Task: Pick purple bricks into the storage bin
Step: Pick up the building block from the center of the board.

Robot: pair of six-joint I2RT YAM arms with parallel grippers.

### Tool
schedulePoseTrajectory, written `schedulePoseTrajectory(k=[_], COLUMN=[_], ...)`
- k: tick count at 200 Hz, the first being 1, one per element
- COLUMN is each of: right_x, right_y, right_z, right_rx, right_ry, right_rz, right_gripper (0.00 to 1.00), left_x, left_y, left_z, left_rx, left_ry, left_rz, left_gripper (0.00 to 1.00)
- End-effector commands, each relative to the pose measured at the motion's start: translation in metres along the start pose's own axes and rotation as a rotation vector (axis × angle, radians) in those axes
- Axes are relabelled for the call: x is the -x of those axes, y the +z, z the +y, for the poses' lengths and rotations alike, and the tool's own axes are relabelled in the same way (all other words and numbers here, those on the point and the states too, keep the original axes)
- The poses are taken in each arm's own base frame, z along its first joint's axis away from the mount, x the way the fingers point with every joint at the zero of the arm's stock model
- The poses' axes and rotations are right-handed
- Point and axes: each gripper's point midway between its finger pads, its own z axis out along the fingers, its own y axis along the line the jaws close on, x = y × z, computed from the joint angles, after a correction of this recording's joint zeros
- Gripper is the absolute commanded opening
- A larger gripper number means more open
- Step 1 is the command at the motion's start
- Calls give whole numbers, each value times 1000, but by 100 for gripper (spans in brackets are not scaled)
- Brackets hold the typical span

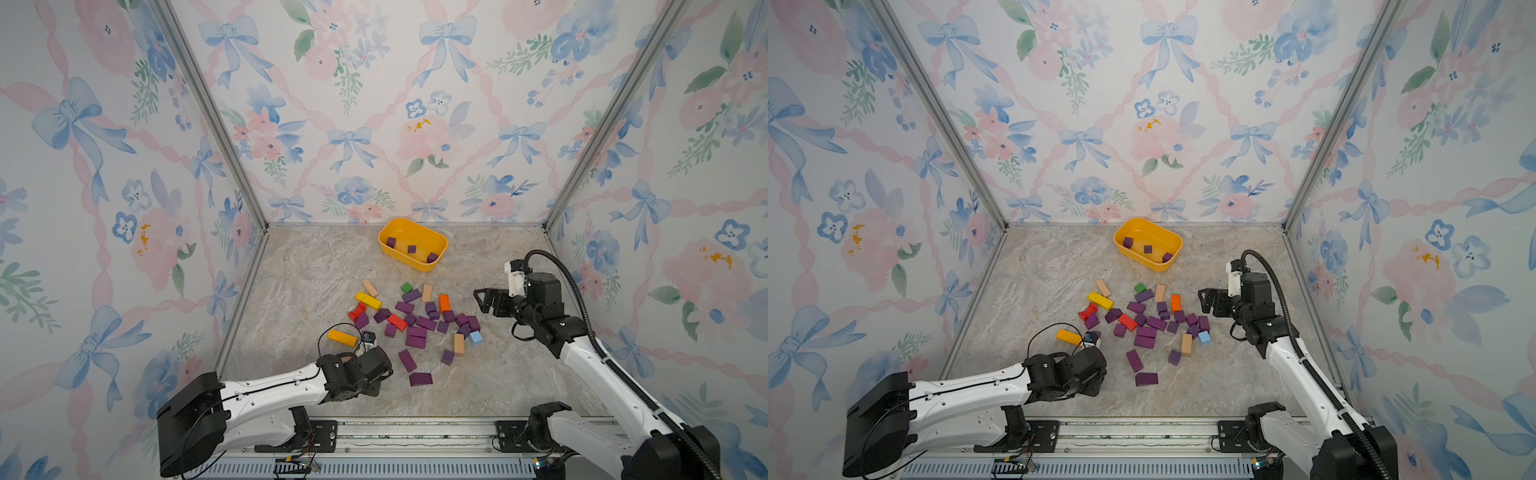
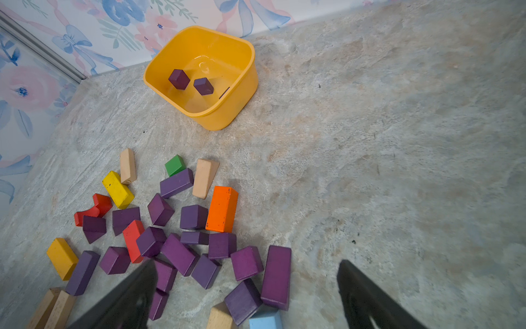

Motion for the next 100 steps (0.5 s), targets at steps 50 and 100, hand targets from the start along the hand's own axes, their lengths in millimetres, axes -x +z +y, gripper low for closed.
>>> schedulePoseTrajectory(k=[50, 100], right_x=[-10, -10], right_y=[6, 7], right_z=[-14, -16], right_rx=[-15, -7], right_ry=[53, 61], right_rz=[28, 21], right_gripper=[97, 97], left_x=[-11, -1], left_y=[7, 5], left_z=[8, -1], left_rx=[54, 49], left_ry=[32, 64], left_rz=[47, 35], left_gripper=[38, 33])
